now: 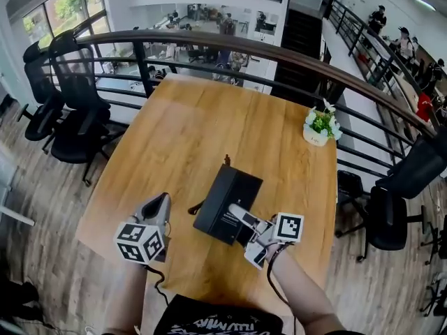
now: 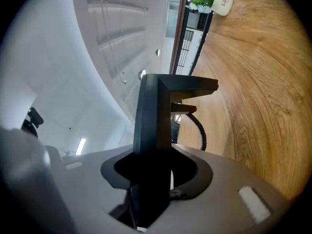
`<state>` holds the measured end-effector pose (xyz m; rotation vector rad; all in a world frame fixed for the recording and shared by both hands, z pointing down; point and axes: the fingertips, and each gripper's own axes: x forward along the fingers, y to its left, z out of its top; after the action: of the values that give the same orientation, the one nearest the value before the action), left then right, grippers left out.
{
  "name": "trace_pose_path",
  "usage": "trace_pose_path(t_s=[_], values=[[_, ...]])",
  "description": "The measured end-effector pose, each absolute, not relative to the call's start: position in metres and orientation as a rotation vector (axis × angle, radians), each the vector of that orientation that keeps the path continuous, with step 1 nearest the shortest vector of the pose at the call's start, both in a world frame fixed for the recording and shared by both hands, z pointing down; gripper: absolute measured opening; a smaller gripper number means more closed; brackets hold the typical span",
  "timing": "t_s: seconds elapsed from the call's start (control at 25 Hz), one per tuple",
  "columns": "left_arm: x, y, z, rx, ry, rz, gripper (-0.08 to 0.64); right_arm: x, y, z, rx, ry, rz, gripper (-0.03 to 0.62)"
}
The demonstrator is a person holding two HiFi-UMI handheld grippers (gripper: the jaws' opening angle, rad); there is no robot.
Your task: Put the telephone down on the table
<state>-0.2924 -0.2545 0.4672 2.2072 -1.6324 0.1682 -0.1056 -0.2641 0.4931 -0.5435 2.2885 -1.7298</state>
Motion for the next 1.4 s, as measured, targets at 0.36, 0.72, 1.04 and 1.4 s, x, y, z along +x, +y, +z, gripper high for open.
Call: trace_pose_path(t_s=[0.36,0.72,1.04,1.4], values=[[-0.329,-0.335,0.470,2.294,-1.565,0.205,0.002,-0.145,-0.331,0.505,-0.594,2.308,-1.691,0.160],[-0.338,-0.412,0.492,2.346,-1.510,0.230,0.002,-0.166,-0.404,0.528,-0.643,2.351,-1.653,0.160],[-0.337,-0.460,0.512,2.337,-1.482,0.241,0.002,-0.170,-0.463,0.550,-0.661,2.363,-1.671,0.160],[-0.340,-0.496,0.533,2.314,-1.471,0.242,0.002,-0.185,-0.513,0.574,-0.575,2.401,-1.697,0.160]])
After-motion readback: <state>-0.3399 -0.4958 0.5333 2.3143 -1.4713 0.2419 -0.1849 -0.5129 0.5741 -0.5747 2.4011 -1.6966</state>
